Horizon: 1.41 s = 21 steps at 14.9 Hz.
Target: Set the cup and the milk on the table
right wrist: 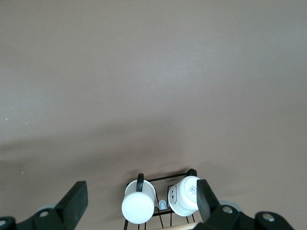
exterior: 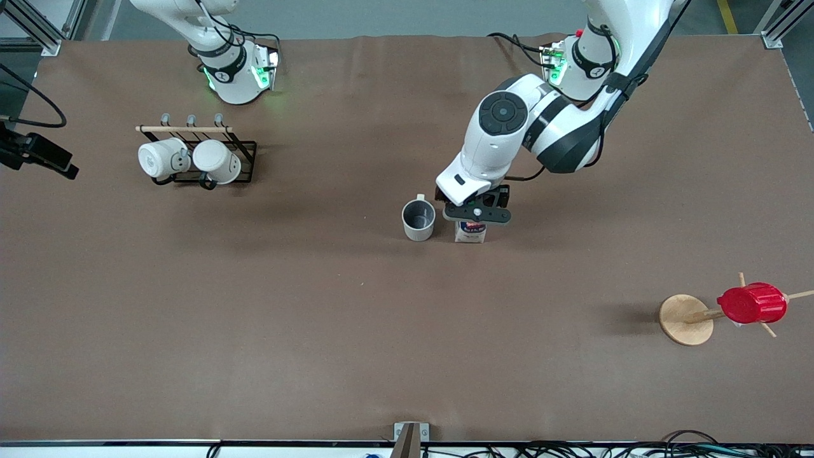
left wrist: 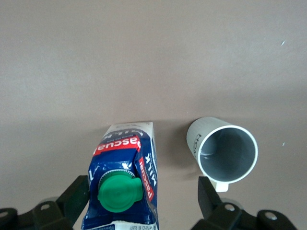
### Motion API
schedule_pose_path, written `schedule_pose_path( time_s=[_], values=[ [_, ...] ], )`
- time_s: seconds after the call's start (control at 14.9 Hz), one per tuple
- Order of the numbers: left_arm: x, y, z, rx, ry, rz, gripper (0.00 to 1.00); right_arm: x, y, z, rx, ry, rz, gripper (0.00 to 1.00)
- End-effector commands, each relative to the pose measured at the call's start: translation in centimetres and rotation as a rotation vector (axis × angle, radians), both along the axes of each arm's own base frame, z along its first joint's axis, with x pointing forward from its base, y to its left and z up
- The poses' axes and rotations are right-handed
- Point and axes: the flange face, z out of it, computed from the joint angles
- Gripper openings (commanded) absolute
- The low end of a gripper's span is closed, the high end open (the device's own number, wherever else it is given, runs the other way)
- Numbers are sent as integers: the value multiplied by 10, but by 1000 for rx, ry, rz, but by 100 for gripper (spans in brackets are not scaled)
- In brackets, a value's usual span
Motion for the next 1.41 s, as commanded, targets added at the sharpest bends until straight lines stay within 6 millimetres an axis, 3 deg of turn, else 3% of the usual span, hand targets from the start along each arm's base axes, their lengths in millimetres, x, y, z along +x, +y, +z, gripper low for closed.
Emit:
schedule_pose_path(
  time_s=[0.0, 0.13, 0.27, 0.4, 0.67, 1.01, 1.34],
  values=[
    [7, 11, 39, 41, -40, 40, 100, -3, 1, 2, 3, -7, 9, 100],
    [20, 32, 62, 79, -48, 77, 100, -3, 1, 3, 3, -8, 9, 100],
    [38, 66, 87, 90, -87, 138, 100, -3, 2, 3, 3, -8, 10, 100],
    [39, 92, 114, 107, -119, 187, 100, -3, 1, 3, 3, -8, 9, 100],
    [54, 168, 149, 101, -89, 198, 98, -4, 2, 2, 5, -4, 9, 100],
    [58, 257, 191, 42, -60, 146, 100, -4, 2, 2, 5, -4, 9, 100],
    [67, 286, 200, 24, -75, 127, 100, -4, 1, 3, 5, -5, 7, 100]
  ],
)
